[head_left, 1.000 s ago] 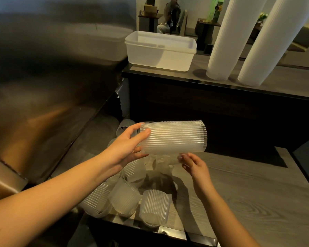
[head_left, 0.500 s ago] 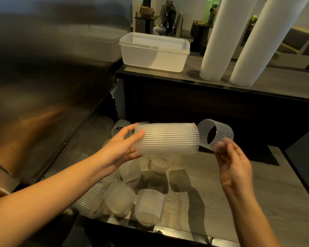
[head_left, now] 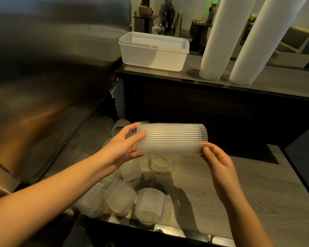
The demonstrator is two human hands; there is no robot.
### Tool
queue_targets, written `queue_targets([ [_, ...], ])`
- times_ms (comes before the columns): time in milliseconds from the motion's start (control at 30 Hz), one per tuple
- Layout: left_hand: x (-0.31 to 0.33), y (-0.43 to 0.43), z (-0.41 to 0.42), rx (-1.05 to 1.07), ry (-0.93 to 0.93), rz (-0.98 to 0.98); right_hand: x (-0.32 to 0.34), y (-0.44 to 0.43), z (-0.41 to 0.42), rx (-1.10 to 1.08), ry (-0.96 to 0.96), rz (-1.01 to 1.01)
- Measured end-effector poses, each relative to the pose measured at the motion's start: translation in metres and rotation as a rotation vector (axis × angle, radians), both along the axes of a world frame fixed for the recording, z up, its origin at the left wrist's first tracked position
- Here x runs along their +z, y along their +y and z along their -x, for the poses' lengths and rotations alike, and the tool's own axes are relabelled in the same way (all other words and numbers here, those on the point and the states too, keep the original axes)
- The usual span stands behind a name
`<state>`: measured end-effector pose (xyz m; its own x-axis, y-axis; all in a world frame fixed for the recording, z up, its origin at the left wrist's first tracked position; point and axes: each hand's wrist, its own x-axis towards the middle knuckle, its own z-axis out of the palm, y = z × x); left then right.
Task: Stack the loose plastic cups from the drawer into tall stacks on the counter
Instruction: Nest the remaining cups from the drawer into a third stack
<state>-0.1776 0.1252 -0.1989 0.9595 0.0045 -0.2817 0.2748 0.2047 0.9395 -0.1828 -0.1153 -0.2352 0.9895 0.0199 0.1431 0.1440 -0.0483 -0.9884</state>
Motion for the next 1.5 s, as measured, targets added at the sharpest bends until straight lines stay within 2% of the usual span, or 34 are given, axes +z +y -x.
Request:
queue_targets([
  [100, 0.0, 0.003, 0.0, 0.029, -0.005, 0.004, -0.001, 0.012, 0.002, 0.014, 0.021, 0.036],
  [233, 0.001, 0.004, 0.0, 0.052, -0.036, 0.014, -0.014, 0.02, -0.003, -0.132, 0.053, -0.193],
  [267, 0.001, 0.004, 0.0, 0.06, -0.034, 0.029, -0.021, 0.021, -0.004, -0.189, 0.046, -0.188],
  [333, 0.002, 0.004, -0.001, 0.066, -0.032, 0.05, -0.039, 0.024, -0.009, -0.221, -0.037, 0.055],
  [433, 0.003, 0.005, 0.0, 0.051, -0.029, 0.058, -0.07, 0.033, -0.017, 0.059, -0.127, 0.607],
  [500, 0.002, 0.004, 0.001, 0.032, -0.028, 0.054, -0.085, 0.04, -0.024, 0.191, -0.113, 0.806],
  [633, 0.002, 0.003, 0.001, 0.025, -0.028, 0.058, -0.105, 0.05, -0.036, 0.213, -0.057, 0.903],
  [767, 0.003, 0.004, 0.001, 0.017, -0.034, 0.05, -0.118, 0.055, -0.048, 0.195, 0.189, 0.895],
  [867, 0.003, 0.005, 0.0, 0.02, -0.045, 0.042, -0.122, 0.052, -0.042, 0.234, 0.047, 0.972],
  [967, 0.003, 0.004, -0.001, 0.03, -0.051, 0.047, -0.117, 0.05, -0.029, 0.151, 0.028, 0.806],
  [1067, 0.002, 0.004, -0.001, 0.041, -0.057, 0.045, -0.094, 0.045, -0.018, 0.052, 0.206, 0.384],
  [1133, 0.002, 0.005, -0.002, 0.044, -0.06, 0.046, -0.079, 0.036, -0.013, -0.063, 0.222, 0.119],
  [1267, 0.001, 0.004, -0.001, 0.05, -0.062, 0.042, -0.051, 0.012, -0.013, -0.283, 0.236, -0.269],
  [1367, -0.001, 0.005, -0.002, 0.044, -0.06, 0.029, -0.027, -0.001, -0.013, -0.385, 0.235, -0.439],
  [1500, -0.003, 0.005, -0.001, 0.03, -0.052, 0.025, -0.002, -0.007, -0.008, -0.341, 0.18, -0.499],
])
